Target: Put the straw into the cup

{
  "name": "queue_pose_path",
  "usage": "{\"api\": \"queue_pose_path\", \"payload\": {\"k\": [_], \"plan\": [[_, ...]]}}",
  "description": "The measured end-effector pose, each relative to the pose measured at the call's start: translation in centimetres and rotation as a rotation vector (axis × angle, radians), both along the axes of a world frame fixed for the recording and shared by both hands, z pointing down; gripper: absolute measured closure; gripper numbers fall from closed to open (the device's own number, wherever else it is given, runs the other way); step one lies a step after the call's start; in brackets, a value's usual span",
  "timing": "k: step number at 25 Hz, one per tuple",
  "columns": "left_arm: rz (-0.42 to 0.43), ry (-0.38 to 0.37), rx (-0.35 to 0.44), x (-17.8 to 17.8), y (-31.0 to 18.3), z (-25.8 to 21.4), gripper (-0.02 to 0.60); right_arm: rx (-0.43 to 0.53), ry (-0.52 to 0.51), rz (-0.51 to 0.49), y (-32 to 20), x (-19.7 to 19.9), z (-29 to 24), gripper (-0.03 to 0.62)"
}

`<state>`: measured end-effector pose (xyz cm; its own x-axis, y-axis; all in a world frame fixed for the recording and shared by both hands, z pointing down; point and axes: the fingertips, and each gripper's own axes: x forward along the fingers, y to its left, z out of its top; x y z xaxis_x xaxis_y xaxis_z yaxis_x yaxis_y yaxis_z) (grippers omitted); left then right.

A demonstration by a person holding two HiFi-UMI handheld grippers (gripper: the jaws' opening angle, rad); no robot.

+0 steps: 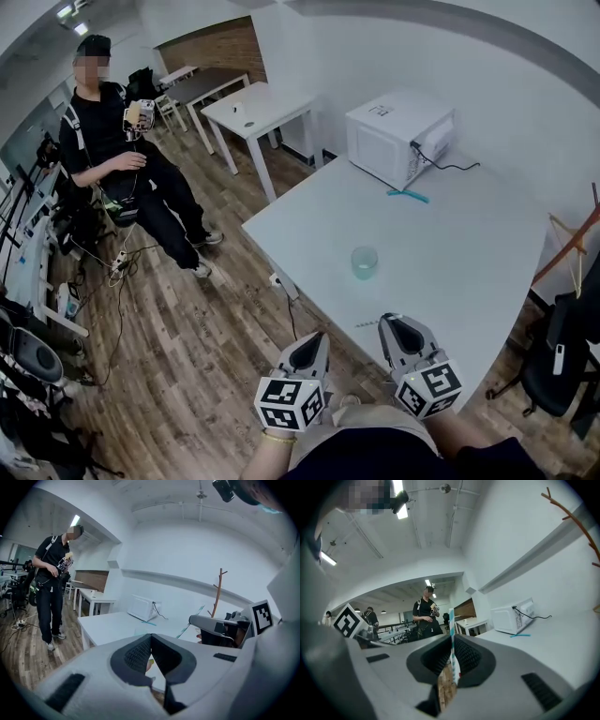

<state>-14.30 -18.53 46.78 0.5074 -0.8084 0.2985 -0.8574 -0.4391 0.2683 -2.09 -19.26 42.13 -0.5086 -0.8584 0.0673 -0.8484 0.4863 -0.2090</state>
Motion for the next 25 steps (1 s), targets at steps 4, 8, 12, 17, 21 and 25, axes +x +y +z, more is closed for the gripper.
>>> {"api": "queue_pose_path", "payload": {"k": [4, 8, 12, 17, 21, 25], "plan": [[0.017, 0.001, -0.005, 1.0, -1.9, 0.4, 0.563, 0.001, -0.001, 0.025, -2.0, 1.2, 0.4, 0.553], [0.026, -0.010, -0.018, 1.5, -3.1, 0.8, 0.563, 0.008, 0.001, 0.044, -3.6, 1.9, 0.6, 0.553], [0.041, -0.029, -0.035, 2.0, -4.5, 1.4, 0.563, 0.001, 0.005, 0.052, -5.2, 2.3, 0.8, 0.554], [0.071, -0.038, -0.055, 2.6, -6.8, 2.3, 0.563, 0.002, 0.005, 0.075, -7.4, 2.4, 0.8, 0.553], [0.100, -0.032, -0.055, 2.9, -8.7, 3.0, 0.563, 0.001, 0.017, 0.098, -9.4, 2.4, 1.2, 0.553], [0.132, -0.028, -0.062, 2.8, -11.1, 3.6, 0.563, -0.004, 0.027, 0.132, -11.5, 2.5, 1.6, 0.553]]}}
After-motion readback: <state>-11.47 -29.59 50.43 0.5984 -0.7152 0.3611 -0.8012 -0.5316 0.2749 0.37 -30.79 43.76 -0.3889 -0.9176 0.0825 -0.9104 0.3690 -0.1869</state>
